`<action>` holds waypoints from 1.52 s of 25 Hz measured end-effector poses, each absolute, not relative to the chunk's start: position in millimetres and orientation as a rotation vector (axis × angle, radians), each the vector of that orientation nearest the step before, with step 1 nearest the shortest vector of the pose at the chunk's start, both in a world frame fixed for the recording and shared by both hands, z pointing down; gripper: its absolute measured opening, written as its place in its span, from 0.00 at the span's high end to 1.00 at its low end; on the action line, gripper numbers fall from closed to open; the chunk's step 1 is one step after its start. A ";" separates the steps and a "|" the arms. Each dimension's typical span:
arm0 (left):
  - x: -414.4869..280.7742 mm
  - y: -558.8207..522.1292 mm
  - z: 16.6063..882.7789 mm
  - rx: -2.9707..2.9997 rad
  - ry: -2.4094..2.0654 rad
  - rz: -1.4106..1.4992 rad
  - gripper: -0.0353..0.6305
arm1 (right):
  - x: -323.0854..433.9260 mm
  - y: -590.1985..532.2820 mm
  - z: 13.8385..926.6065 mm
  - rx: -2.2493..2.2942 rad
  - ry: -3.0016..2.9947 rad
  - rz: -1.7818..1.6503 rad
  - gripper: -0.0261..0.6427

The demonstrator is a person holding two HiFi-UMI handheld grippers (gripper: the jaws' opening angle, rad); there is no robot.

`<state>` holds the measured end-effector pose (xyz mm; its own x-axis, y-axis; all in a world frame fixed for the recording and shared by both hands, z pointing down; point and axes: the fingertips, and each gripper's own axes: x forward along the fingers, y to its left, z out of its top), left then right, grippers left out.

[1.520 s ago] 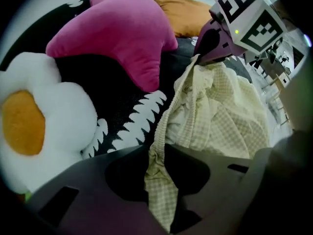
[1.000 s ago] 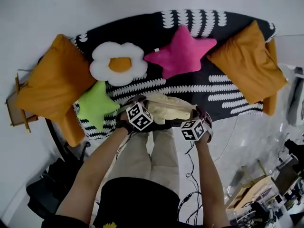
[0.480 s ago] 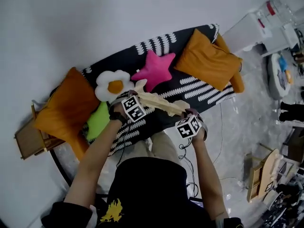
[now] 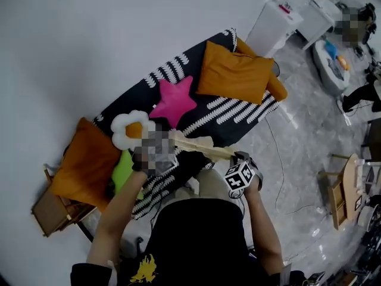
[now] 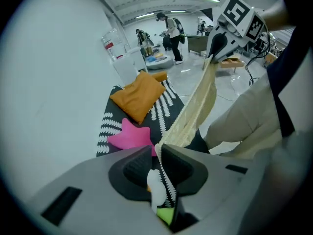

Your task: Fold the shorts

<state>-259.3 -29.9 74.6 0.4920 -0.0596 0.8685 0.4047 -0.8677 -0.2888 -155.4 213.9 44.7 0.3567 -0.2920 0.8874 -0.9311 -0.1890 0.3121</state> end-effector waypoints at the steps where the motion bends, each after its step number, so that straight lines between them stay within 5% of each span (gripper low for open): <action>1: -247.2 -27.5 75.3 -2.276 -0.298 -1.356 0.84 | -147.7 219.0 48.3 1.699 -1.094 0.879 0.90; 13: 11.6 -1.8 70.6 -2.587 -0.411 -1.395 0.90 | 55.2 257.5 60.9 1.807 -0.938 0.984 0.90; 18: 49.5 -12.1 94.2 -2.368 -0.427 -1.223 0.90 | 77.5 236.7 60.6 1.865 -0.884 0.925 0.90; 26: 7.0 -72.7 243.6 -2.259 -0.417 -1.116 0.90 | -9.7 161.9 214.1 1.746 -0.874 0.910 0.91; 38: -204.4 -167.0 476.1 -2.391 -0.255 -1.407 0.90 | -246.8 53.9 457.7 1.472 -1.156 1.076 0.91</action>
<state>-204.4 -167.0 476.1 0.4894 -0.0233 0.8718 0.3280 -0.9213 -0.2087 -246.8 53.9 457.7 0.1679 -0.1526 0.9739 -0.9823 -0.1093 0.1522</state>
